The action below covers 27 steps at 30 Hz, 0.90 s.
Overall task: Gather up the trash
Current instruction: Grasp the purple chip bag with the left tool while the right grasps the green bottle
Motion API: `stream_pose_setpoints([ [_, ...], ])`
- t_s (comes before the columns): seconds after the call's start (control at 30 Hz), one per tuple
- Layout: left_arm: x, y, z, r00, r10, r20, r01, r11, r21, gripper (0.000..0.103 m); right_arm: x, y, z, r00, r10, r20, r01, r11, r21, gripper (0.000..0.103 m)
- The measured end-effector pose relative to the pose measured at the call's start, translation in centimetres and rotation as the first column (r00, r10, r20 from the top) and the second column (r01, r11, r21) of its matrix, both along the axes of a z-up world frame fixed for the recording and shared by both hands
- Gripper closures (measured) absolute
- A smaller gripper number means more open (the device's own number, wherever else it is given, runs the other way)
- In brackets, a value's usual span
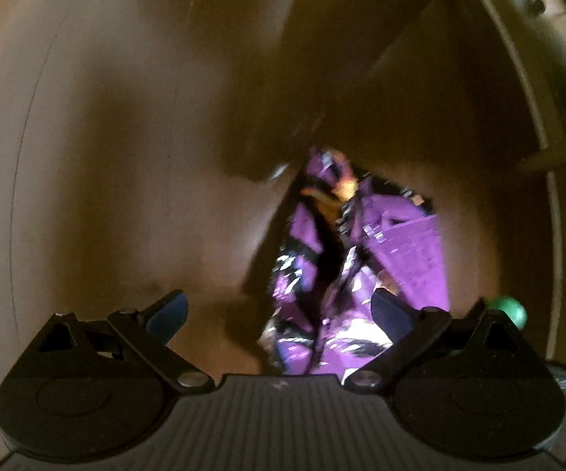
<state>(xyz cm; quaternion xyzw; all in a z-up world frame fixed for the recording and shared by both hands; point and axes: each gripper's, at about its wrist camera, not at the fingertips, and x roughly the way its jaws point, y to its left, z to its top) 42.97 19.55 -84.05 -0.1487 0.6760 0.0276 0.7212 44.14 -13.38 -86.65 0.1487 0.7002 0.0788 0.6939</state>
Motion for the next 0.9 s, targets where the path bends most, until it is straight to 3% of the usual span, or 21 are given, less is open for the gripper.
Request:
stream_pose_setpoints([
  [0.13, 0.5, 0.8, -2.3, 0.996, 0.050, -0.080, -0.055, 0.996, -0.072, 0.003, 0.1, -0.2, 0.1, 1.000, 0.009, 0.010, -0.009, 1.000, 0.000, 0.018],
  [0.27, 0.6, 0.2, -3.6, 0.989, 0.095, -0.113, -0.116, 0.973, -0.200, 0.003, 0.1, -0.9, -0.1, 1.000, 0.009, 0.003, -0.009, 1.000, 0.008, 0.019],
  [0.47, -0.1, -2.4, -3.7, 0.990, 0.093, -0.106, -0.115, 0.969, -0.220, 0.004, 0.1, -0.8, -1.0, 1.000, 0.001, -0.012, -0.001, 1.000, 0.011, 0.027],
  [0.53, -0.5, -2.6, -3.7, 0.984, 0.137, -0.113, -0.161, 0.957, -0.240, 0.014, 0.1, -0.8, -1.2, 1.000, -0.001, -0.015, 0.002, 1.000, 0.008, 0.033],
  [0.6, -1.2, -2.7, -3.3, 0.976, 0.184, -0.119, -0.209, 0.944, -0.254, 0.039, 0.0, -0.8, -1.2, 1.000, -0.001, -0.011, 0.001, 1.000, 0.006, 0.039],
  [0.63, -1.6, -2.9, -3.1, 0.972, 0.201, -0.119, -0.226, 0.940, -0.255, 0.043, 0.0, -0.8, -1.2, 1.000, -0.005, -0.011, 0.005, 1.000, 0.011, 0.042],
  [0.73, -2.4, -4.1, -1.9, 0.972, 0.216, -0.090, -0.231, 0.945, -0.233, 0.059, -0.1, -0.7, -1.2, 1.000, -0.003, -0.007, 0.003, 1.000, 0.017, 0.051],
  [0.77, -2.5, -4.1, -1.3, 0.973, 0.216, -0.076, -0.228, 0.947, -0.227, 0.072, -0.1, -0.7, -1.2, 1.000, 0.005, -0.002, -0.005, 1.000, 0.016, 0.053],
  [0.9, -3.2, -6.8, 1.1, 0.982, 0.189, -0.024, -0.190, 0.965, -0.178, 0.077, -0.3, -0.3, -0.3, 0.997, 0.065, 0.043, -0.064, 0.998, -0.008, 0.053],
])
